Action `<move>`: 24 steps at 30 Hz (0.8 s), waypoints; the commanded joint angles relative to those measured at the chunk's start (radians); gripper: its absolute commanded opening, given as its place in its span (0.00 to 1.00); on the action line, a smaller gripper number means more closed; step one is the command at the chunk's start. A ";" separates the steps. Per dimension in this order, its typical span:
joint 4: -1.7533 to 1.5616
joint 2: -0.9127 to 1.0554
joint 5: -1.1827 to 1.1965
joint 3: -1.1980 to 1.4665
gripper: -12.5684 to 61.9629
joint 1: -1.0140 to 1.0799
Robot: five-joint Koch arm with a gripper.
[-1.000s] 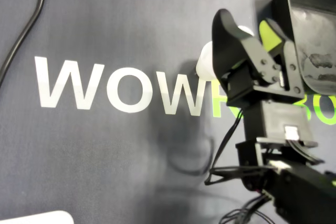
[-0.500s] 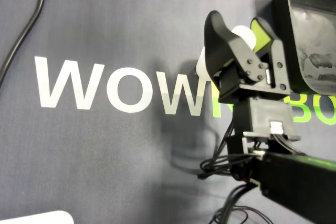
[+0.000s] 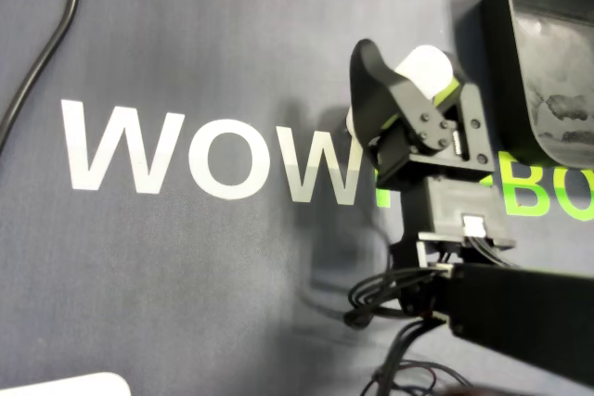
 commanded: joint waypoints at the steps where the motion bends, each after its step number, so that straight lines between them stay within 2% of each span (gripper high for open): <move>1: -0.066 -0.002 0.003 -0.014 0.57 0.002; 14: -0.066 0.000 0.015 -0.014 0.47 -0.005; 24: -0.066 0.021 0.061 -0.005 0.33 -0.011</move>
